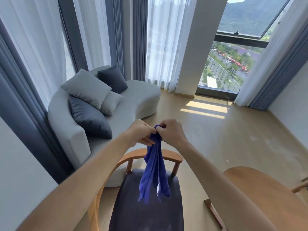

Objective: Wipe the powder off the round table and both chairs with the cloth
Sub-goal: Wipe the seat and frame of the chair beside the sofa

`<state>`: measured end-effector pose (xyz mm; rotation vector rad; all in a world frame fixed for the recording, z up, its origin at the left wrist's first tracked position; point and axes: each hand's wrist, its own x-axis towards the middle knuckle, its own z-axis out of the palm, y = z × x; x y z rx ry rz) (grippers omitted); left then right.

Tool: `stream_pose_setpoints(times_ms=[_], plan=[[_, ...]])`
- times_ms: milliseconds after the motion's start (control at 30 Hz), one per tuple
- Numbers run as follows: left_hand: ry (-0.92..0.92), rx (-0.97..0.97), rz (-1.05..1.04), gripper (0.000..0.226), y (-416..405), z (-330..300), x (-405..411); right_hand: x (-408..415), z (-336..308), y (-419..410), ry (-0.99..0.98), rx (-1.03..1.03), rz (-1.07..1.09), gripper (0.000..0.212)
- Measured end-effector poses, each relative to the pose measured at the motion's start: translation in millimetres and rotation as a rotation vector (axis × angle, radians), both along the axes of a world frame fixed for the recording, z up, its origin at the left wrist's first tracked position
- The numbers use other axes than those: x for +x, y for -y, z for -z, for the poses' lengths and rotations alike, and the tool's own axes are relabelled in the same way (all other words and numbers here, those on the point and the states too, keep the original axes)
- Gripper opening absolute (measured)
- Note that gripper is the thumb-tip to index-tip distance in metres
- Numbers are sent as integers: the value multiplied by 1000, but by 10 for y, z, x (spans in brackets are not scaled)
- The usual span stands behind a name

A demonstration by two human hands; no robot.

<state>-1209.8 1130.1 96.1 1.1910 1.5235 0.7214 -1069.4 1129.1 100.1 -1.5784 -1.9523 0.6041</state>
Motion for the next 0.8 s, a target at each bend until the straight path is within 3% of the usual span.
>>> stream_pose_setpoints(times_ms=[333,433,533,600,700,800], plan=[[134,-75,4,14,54,-100,-35,108,-88,68,58,-112,-230,17],[168,-92,80,15,56,-144,-91,160,-87,80,167,-81,-319,34],[150,-85,216,18,59,-191,-182,228,-77,70,166,19,-352,19],[48,4,211,25,30,-182,-287,300,-84,52,143,76,-346,17],[-293,228,144,27,-12,-64,-474,382,-128,32,120,107,-346,20],[-423,343,251,23,19,151,-542,421,-180,14,77,114,-346,23]])
